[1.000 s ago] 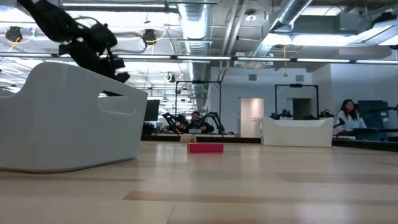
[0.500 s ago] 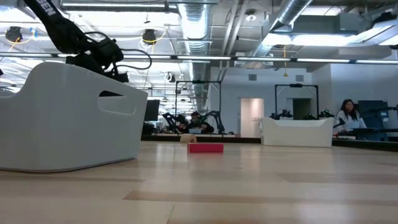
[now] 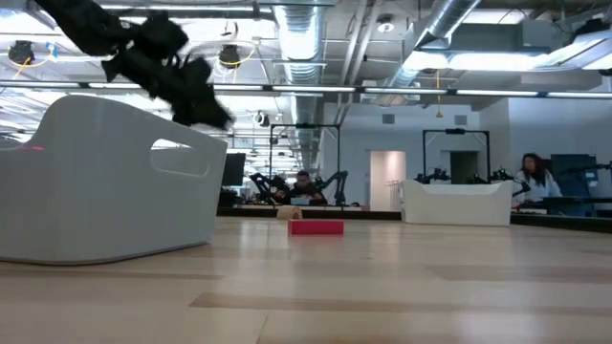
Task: Sort & place blocks by color
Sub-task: Put the red block into the gray bin
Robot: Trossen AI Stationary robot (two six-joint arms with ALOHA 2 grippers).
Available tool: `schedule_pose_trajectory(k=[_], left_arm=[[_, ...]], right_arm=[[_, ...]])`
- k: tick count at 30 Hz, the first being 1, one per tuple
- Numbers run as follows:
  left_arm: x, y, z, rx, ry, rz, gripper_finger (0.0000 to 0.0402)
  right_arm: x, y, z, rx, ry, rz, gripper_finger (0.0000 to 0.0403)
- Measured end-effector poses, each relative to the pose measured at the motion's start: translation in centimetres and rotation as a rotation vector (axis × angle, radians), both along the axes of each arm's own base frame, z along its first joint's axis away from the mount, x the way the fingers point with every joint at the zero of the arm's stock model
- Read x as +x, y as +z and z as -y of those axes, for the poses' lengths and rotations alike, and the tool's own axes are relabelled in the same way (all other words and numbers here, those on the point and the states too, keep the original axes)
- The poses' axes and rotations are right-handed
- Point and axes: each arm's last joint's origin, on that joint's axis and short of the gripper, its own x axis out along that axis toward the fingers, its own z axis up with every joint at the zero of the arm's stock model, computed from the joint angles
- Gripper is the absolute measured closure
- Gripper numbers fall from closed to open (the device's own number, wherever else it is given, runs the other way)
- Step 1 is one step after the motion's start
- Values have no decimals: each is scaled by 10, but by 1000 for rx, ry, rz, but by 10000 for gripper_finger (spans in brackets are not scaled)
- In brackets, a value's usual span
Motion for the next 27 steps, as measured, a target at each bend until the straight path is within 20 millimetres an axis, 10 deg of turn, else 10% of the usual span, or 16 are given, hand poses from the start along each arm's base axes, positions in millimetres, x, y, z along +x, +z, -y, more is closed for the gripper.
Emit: schedule_pose_trajectory(k=[9,27], left_arm=[[37,29,65,100,-316,198,204],[98,-27,121,-2,-538,64,115]], right_arm=[[6,-3,9,27,-9,-9,223],[14,-4,17,67,9,-40,223]])
